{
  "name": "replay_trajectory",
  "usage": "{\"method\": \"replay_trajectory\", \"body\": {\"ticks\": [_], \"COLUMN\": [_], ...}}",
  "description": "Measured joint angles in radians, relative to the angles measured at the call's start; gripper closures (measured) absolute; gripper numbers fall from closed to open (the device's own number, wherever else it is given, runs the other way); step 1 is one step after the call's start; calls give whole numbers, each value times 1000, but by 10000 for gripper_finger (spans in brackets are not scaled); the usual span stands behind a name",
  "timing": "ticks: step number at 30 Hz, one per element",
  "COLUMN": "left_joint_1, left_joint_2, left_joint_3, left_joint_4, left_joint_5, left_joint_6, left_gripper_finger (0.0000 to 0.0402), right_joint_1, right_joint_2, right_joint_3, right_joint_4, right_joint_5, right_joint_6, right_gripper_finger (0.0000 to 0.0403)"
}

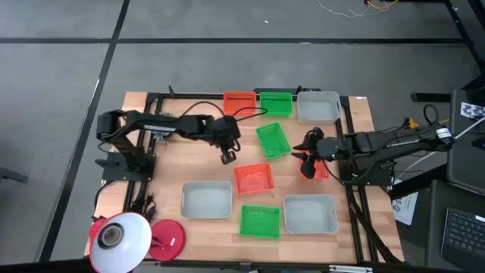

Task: Stack baskets by color
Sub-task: Stack the middle green bin on the top green bin

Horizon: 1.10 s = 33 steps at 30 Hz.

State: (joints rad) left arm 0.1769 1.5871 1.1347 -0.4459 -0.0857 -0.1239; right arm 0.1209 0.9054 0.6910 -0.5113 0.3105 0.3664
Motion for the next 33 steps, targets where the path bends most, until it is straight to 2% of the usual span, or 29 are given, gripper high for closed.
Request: {"method": "replay_trajectory", "body": {"ticks": [4,10,12,14,16,18,22,26,33], "left_joint_1": [-5,-40,-55,-74,-91,-110,-142,-169,-211], "left_joint_2": [-107,-252,-292,-338,-380,-433,-551,-684,-925], "left_joint_3": [0,0,0,-13,-36,-74,-192,-351,-605], "left_joint_4": [-56,-245,-304,-368,-376,-395,-375,-279,-9], "left_joint_5": [-21,-131,-164,-197,-219,-248,-274,-279,-276], "left_joint_6": [4,-5,-27,-52,-78,-107,-163,-227,-236], "left_gripper_finger": [398,401,399,397,395,396,400,398,380], "right_joint_1": [-57,-121,-144,-175,-202,-213,-224,-230,-229], "right_joint_2": [45,86,94,115,150,198,292,364,414], "right_joint_3": [0,0,12,50,113,188,345,469,534], "right_joint_4": [11,24,18,-17,-82,-153,-288,-388,-425], "right_joint_5": [-49,-86,-150,-257,-341,-359,-300,-293,-294], "right_joint_6": [21,-29,-40,-30,-24,-42,-130,-208,-223], "right_gripper_finger": [288,288,288,288,288,288,288,288,288]}}
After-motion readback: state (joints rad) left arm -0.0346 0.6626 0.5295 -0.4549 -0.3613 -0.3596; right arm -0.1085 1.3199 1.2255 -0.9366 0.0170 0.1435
